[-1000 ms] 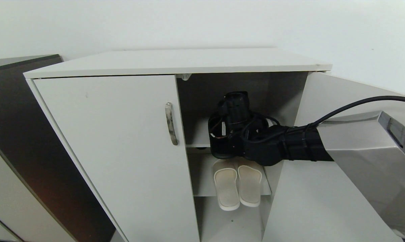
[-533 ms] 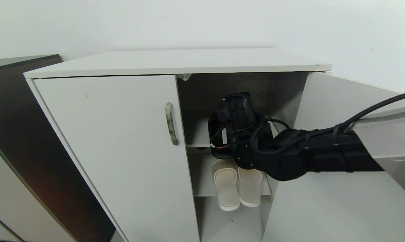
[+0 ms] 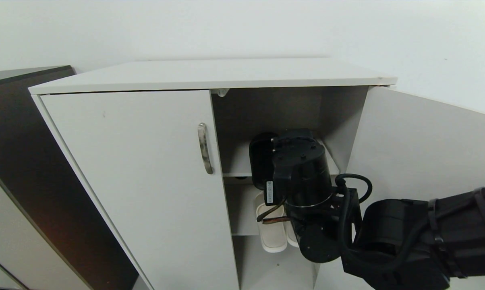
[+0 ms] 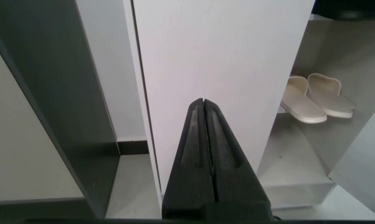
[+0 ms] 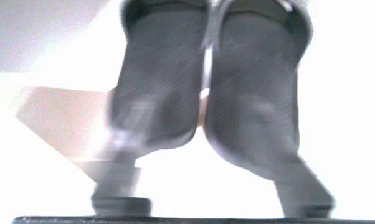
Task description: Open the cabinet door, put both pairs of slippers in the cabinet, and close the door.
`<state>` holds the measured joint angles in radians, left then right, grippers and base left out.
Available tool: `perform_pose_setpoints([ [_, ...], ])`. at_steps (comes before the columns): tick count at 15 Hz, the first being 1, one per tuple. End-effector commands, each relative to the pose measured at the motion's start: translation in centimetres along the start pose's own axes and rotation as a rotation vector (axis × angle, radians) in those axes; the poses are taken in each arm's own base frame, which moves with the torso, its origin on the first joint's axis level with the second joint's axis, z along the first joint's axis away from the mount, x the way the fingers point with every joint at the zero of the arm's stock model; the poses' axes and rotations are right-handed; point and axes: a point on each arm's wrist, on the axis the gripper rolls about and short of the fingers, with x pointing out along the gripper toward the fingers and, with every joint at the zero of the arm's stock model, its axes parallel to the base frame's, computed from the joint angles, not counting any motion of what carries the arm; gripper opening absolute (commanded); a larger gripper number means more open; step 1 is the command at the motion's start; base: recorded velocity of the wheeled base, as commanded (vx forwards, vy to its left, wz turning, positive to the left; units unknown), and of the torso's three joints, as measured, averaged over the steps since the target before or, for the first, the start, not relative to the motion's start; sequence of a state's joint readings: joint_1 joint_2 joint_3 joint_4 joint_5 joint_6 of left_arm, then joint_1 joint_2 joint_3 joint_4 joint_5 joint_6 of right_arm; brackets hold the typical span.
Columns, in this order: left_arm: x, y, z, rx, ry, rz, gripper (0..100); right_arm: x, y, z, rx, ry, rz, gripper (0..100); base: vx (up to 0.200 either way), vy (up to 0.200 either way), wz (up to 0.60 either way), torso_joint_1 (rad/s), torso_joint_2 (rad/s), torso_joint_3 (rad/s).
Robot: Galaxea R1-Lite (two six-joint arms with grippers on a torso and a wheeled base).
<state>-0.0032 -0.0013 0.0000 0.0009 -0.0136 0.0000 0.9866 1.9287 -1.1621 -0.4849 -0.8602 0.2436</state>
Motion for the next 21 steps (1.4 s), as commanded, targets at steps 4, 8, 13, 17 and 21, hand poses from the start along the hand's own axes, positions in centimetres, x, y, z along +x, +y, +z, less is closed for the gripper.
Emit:
perform_pose_setpoints([
  [4,0.0,0.0,0.0,0.002,0.002,0.000,0,0.1,0.6,-1.9,-0.023,0.018,0.012,0,0.000,0.000,0.00,0.000,0.00,0.000],
  [8,0.0,0.0,0.0,0.003,0.002,0.000,0,0.8,1.1,-3.1,-0.019,0.014,0.011,0,0.000,0.000,0.00,0.000,0.00,0.000],
  [13,0.0,0.0,0.0,0.003,0.002,0.000,0,1.0,1.1,-3.4,-0.019,0.017,0.007,0,-0.160,0.000,0.00,0.002,0.00,0.001],
  [17,0.0,0.0,0.0,0.002,0.000,0.000,0,1.0,1.0,-3.7,-0.027,0.025,0.005,0,-0.200,0.000,0.00,0.002,0.00,-0.001],
  [21,0.0,0.0,0.0,0.002,0.002,-0.002,0,0.8,0.6,-3.9,-0.015,0.014,0.006,0,-0.200,0.000,0.00,-0.001,0.00,0.000],
])
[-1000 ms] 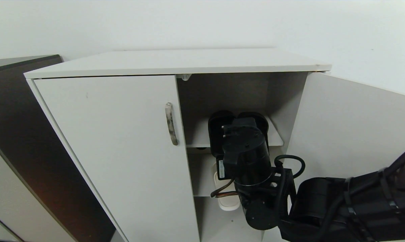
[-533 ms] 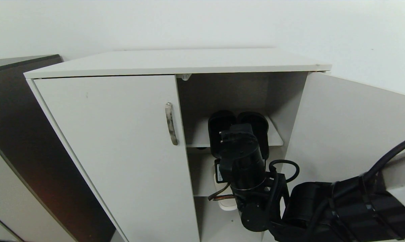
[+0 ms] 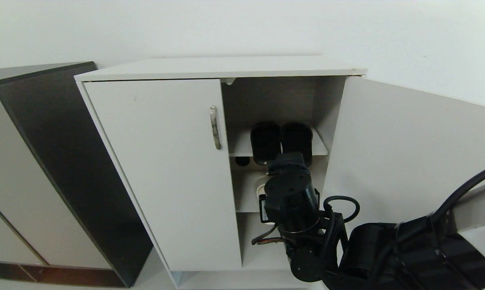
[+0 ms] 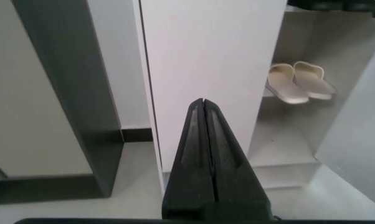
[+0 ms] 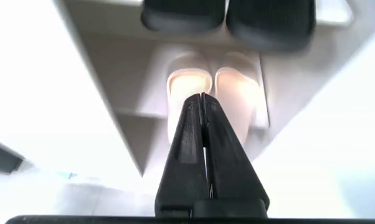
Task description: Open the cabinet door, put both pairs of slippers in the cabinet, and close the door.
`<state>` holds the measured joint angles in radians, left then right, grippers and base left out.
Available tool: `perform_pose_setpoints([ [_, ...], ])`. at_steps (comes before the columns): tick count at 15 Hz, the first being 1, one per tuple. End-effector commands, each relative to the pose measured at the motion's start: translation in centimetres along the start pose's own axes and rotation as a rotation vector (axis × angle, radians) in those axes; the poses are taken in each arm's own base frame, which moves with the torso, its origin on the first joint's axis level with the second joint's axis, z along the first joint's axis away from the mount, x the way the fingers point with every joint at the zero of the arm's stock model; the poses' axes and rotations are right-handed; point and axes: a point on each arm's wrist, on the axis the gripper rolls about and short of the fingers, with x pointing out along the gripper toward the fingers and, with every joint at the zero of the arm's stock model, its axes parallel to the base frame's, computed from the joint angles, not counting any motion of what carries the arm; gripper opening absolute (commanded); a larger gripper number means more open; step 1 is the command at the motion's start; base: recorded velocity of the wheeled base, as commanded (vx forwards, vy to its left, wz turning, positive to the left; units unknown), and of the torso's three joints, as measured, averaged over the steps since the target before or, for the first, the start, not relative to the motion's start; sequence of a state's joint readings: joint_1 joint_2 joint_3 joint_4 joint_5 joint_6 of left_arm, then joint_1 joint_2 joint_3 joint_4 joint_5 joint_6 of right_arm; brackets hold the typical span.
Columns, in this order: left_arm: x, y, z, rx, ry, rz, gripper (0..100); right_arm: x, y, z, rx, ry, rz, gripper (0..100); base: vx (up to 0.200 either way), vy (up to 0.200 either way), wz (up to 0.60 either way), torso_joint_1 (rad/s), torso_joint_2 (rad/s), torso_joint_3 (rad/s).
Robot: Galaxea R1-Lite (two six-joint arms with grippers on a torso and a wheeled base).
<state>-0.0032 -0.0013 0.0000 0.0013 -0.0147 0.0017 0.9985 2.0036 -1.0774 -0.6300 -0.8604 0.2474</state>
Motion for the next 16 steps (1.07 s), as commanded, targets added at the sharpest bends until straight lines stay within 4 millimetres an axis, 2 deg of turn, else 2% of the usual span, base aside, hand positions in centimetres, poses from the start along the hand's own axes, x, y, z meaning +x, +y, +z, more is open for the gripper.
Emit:
perform_pose_setpoints([
  [1,0.0,0.0,0.0,0.000,0.002,-0.001,0,0.1,-0.4,-0.5,-0.012,0.007,-0.008,0,-0.200,0.000,0.00,0.002,0.00,-0.002],
  [5,0.0,0.0,0.0,0.000,0.002,-0.001,0,1.0,-1.6,-0.8,-0.002,0.001,-0.030,0,-0.200,0.000,0.00,0.004,0.00,0.001],
  [12,0.0,0.0,0.0,0.000,0.002,-0.001,0,1.2,-1.9,-1.1,-0.013,-0.008,-0.015,0,-0.200,0.000,0.00,0.002,0.00,0.000],
  [16,0.0,0.0,0.0,0.001,0.000,0.001,0,2.4,-3.4,-0.8,0.003,-0.003,-0.025,0,0.000,0.000,0.00,0.000,0.00,0.000],
])
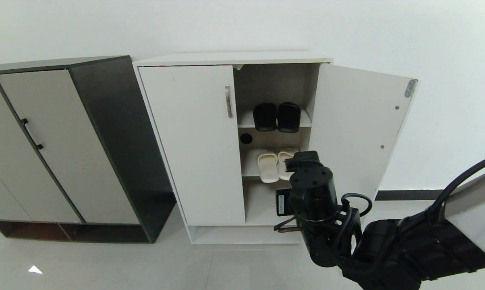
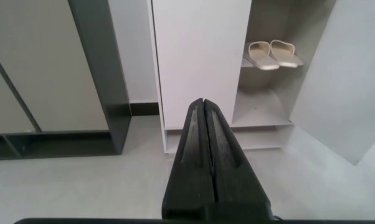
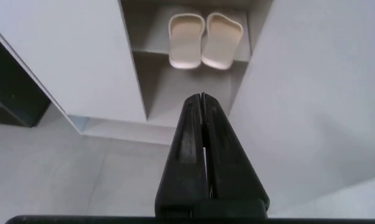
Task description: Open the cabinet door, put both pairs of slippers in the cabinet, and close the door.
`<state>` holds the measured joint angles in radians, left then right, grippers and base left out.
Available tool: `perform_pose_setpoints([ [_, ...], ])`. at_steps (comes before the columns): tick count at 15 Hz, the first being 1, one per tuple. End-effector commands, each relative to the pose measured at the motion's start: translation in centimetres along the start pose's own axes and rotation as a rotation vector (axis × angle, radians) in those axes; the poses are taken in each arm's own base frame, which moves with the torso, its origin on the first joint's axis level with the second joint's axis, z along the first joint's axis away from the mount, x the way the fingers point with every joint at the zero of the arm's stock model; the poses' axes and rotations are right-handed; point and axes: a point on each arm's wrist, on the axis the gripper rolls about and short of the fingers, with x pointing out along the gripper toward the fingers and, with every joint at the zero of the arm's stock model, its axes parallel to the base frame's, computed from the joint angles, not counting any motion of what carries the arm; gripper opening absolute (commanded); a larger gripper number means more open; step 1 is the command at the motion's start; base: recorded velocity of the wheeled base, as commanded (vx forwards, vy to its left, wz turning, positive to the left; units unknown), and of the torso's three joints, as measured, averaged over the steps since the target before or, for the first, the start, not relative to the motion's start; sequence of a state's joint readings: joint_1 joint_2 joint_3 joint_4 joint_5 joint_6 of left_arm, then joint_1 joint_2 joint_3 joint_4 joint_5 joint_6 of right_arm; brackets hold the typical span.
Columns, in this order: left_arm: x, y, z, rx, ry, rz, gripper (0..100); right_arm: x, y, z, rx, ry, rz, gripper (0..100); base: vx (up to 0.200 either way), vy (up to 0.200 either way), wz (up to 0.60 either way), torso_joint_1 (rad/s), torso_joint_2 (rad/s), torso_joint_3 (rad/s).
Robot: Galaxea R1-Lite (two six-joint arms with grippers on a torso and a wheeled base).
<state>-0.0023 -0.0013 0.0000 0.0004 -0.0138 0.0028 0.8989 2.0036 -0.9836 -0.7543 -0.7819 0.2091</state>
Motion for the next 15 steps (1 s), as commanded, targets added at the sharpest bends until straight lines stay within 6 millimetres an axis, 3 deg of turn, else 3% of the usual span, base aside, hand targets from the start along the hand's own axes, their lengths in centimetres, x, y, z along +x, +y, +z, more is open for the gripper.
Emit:
perform_pose_setpoints([
  [1,0.0,0.0,0.0,0.000,0.001,-0.001,0,0.3,-0.3,0.1,0.008,-0.005,-0.004,0,0.000,0.000,0.00,0.000,0.00,0.000],
  [7,0.0,0.0,0.0,0.000,0.001,-0.001,0,0.8,-0.1,-1.7,-0.027,0.037,0.025,0,0.000,0.000,0.00,0.000,0.00,0.000],
  [15,0.0,0.0,0.0,0.000,0.001,-0.001,0,0.8,-0.1,-1.7,-0.028,0.038,0.026,0,0.000,0.000,0.00,0.000,0.00,0.000],
])
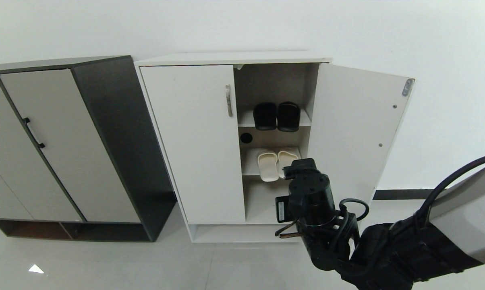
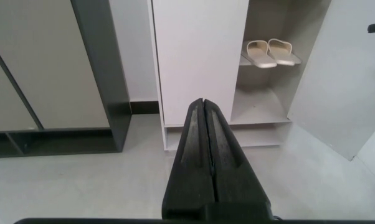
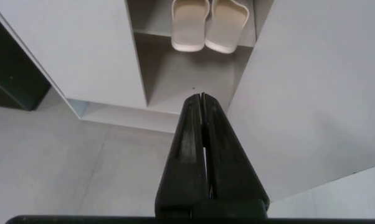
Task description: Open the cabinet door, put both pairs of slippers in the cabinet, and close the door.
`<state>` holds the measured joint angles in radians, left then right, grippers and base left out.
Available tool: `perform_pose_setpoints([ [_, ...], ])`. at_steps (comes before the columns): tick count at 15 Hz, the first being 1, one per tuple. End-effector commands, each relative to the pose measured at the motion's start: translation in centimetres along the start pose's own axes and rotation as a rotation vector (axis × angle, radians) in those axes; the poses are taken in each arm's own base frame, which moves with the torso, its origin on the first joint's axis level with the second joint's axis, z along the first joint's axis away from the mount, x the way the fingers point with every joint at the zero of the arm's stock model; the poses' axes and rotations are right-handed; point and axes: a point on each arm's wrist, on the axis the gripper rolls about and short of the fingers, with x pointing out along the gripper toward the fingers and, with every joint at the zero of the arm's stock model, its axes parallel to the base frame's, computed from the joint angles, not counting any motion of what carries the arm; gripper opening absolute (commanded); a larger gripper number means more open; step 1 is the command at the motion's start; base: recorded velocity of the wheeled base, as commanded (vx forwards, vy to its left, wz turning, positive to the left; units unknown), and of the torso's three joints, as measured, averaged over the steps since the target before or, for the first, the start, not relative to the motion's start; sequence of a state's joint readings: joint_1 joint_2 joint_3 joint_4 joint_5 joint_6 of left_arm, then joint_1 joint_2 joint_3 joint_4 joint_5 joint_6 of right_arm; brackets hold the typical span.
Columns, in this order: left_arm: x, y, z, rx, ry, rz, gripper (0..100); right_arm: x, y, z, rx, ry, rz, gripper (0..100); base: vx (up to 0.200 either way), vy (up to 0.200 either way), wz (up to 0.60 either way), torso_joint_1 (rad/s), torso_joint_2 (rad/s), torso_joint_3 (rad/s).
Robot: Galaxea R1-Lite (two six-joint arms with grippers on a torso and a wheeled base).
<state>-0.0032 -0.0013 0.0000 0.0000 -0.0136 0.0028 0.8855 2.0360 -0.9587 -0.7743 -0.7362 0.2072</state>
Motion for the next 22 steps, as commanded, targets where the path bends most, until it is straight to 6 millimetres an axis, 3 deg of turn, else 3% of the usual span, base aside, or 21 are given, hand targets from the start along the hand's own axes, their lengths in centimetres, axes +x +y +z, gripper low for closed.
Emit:
perform_pose_setpoints([
  [1,0.01,0.00,0.00,0.000,0.001,0.000,0,0.00,0.09,-0.20,-0.004,0.004,0.002,0,0.000,0.000,0.00,0.000,0.00,0.000],
  [8,0.01,0.00,0.00,0.000,0.001,0.000,0,-0.17,0.08,-0.31,-0.010,0.007,0.004,0,0.000,0.000,0.00,0.000,-0.01,-0.018],
  [22,0.01,0.00,0.00,0.000,0.001,0.000,0,-0.44,0.24,-0.23,-0.008,0.005,0.013,0,0.000,0.000,0.00,0.098,-0.42,-0.331],
])
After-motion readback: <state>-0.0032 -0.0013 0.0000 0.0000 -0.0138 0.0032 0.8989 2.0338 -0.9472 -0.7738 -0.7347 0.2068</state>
